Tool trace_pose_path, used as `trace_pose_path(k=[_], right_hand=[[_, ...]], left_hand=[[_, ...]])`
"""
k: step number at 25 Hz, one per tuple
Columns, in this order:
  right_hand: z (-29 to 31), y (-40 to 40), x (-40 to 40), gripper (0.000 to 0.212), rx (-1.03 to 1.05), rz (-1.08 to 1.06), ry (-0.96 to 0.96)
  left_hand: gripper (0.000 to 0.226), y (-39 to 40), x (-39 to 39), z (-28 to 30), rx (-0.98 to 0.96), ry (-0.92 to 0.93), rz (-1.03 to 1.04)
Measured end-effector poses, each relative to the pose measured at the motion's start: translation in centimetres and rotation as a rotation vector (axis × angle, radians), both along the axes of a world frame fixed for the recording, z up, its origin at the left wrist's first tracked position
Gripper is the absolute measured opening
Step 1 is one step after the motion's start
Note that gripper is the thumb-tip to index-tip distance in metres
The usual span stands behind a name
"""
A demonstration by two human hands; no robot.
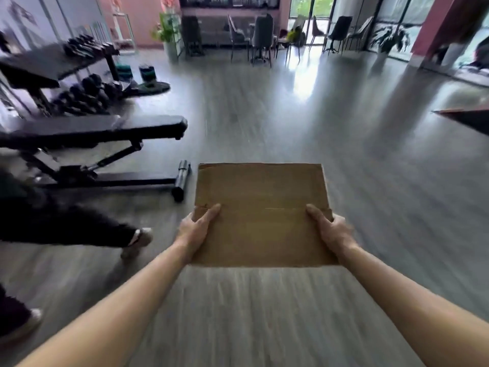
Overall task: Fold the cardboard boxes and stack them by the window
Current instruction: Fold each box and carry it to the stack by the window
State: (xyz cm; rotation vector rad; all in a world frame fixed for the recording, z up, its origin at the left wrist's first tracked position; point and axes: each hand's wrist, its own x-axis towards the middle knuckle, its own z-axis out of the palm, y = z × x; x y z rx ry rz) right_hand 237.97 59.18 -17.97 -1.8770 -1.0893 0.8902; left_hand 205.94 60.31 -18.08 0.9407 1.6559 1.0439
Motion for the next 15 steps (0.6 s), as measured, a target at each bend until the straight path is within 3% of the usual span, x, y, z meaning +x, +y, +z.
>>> trace_pose_path(k=[2,7,11,15], right_hand=[[11.1,0.8,0.0,0.053,0.083,0.063,-0.017],[36.9,0.5,-2.4,0.078,0.269,0.149,0.000],[45.8,-1.4,-6.6,0.070,0.361,0.234,0.008],[49.4,-5.4,-16.6,0.073,0.365,0.443,0.047]], left_hand=[[0.058,-0.2,-0.2,11.3,0.071,0.021,0.033],[0.072,-3.4,-2.0,36.6,0.212,0.145,0.150],[0.074,-8.2,-5.4,45.7,0.323,0.124,0.221],[0.085,-18.4,-13.3,48.8,0.311,0.100,0.445]])
